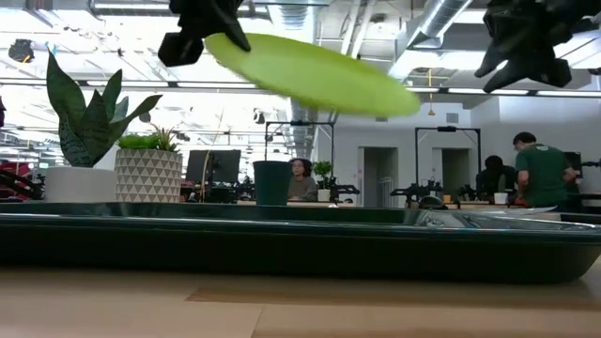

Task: Pick and place plate/cup/fork/spoon on tray
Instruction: Put the green plate to the bottom right of the black tray, then put the orange fork on the black tray to the left of the green plate

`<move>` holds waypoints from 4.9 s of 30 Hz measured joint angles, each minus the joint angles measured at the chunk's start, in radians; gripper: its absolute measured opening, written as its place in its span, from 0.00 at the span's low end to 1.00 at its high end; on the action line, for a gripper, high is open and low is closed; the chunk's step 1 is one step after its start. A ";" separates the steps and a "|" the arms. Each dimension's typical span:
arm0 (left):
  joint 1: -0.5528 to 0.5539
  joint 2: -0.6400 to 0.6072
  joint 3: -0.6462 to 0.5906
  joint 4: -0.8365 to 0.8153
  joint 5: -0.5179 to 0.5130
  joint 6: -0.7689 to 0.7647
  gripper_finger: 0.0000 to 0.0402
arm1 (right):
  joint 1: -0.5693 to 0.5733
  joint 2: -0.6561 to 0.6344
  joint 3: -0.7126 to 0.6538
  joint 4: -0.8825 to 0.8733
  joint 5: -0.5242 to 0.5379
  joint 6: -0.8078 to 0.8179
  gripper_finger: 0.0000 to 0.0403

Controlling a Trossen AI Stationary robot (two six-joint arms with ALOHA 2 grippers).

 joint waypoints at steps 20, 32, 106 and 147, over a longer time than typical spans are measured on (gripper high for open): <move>-0.041 0.004 -0.334 0.431 0.097 -0.280 0.00 | 0.090 0.000 0.000 -0.001 0.000 -0.019 0.37; -0.150 0.066 -0.342 0.460 -0.015 -0.368 0.00 | 0.093 0.014 0.000 0.003 0.004 -0.053 0.36; -0.164 0.310 -0.252 0.432 -0.015 -0.394 0.46 | 0.177 0.178 -0.001 0.009 0.000 -0.042 0.34; 0.050 0.085 -0.252 0.492 -0.075 -0.258 0.48 | 0.138 0.178 -0.001 0.009 0.104 -0.001 0.34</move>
